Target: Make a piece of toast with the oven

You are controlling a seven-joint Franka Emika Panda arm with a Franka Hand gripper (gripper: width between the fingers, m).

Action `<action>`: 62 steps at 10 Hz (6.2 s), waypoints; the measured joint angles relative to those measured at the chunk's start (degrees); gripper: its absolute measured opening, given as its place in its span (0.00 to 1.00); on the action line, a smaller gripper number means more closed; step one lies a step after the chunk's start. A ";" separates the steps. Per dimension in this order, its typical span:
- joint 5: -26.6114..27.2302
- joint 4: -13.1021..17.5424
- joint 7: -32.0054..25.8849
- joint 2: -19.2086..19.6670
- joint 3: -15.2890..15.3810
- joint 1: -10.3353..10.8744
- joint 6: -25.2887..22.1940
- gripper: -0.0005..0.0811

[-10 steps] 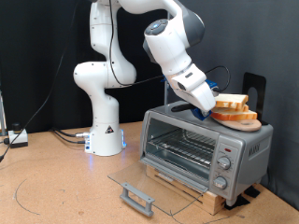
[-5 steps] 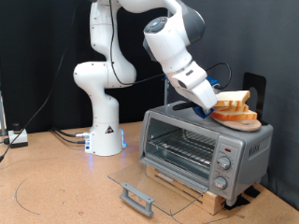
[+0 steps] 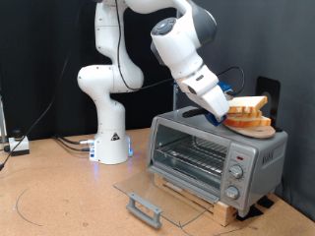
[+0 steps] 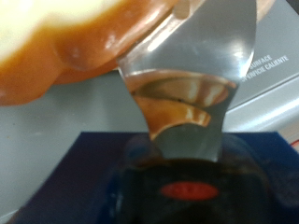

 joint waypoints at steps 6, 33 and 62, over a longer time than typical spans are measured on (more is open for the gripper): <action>-0.74 1.78 0.49 2.97 -0.03 -0.55 1.13 0.49; 0.46 4.92 -5.90 0.01 -4.77 -1.64 -12.87 0.49; -22.90 -0.04 -19.56 6.08 -17.56 -14.35 -11.96 0.49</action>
